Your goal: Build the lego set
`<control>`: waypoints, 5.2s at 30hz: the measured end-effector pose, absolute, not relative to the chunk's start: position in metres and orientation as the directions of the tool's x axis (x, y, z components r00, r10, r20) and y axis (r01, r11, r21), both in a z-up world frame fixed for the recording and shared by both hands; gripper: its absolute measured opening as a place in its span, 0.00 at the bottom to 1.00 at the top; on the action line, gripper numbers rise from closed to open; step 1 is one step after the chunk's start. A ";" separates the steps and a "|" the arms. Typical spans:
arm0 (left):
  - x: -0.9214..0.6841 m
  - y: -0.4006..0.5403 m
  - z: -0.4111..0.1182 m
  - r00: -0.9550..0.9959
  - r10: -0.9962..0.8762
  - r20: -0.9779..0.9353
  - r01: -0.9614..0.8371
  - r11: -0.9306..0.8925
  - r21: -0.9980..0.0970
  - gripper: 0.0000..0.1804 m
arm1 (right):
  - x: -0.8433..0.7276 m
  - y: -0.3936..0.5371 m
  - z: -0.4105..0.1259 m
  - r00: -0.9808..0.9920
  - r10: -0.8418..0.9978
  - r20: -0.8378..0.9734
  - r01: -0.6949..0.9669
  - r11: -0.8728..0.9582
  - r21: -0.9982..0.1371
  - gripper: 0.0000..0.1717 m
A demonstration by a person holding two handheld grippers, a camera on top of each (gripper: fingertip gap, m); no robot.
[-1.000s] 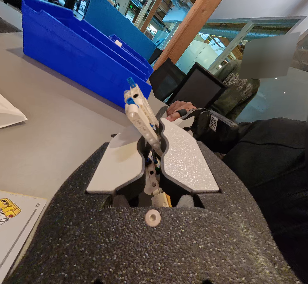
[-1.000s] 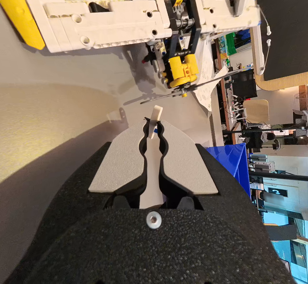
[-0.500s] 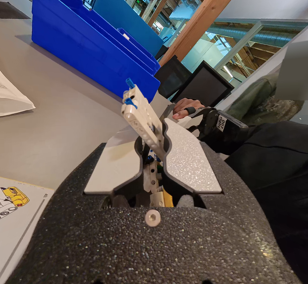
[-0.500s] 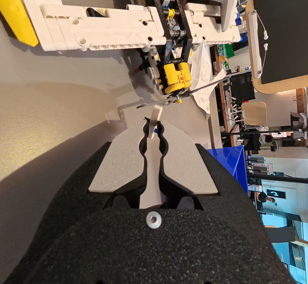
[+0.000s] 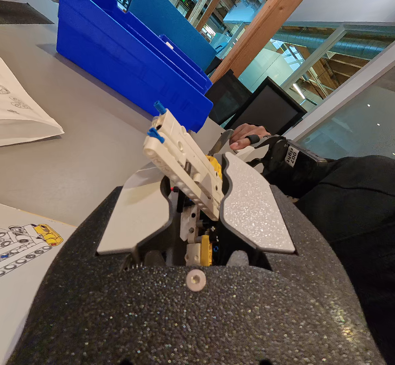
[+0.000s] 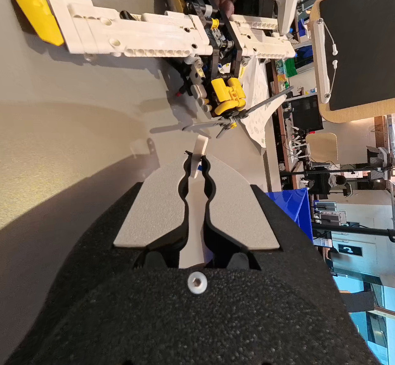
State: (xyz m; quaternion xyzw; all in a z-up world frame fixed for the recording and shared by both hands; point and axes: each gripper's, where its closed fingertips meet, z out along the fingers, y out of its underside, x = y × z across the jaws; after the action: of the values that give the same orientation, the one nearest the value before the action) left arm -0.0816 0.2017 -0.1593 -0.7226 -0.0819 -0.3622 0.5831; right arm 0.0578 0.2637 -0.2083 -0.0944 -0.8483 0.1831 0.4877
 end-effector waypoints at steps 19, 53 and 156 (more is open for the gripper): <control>-0.104 0.198 -0.169 0.688 -0.230 0.689 0.625 -0.296 -0.722 0.30 | 0.058 0.259 -0.202 -0.496 0.327 0.804 -0.038 0.917 -0.397 0.05; -0.094 0.178 -0.182 0.799 -0.037 0.601 0.553 -0.347 -0.757 0.40 | 0.058 0.252 -0.197 -0.480 0.296 0.826 -0.070 0.925 -0.372 0.05; 0.026 0.127 -0.166 0.987 -0.152 -0.052 -0.111 -0.410 -0.905 0.05 | 0.017 0.123 -0.167 -0.044 0.220 0.974 -0.401 0.889 -0.219 0.05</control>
State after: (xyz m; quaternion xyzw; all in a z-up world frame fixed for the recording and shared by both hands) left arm 0.0261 0.1268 -0.1665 -0.8393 0.0781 -0.0191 0.5376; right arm 0.0166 0.1234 -0.1668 0.0659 -0.6863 0.2257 0.6883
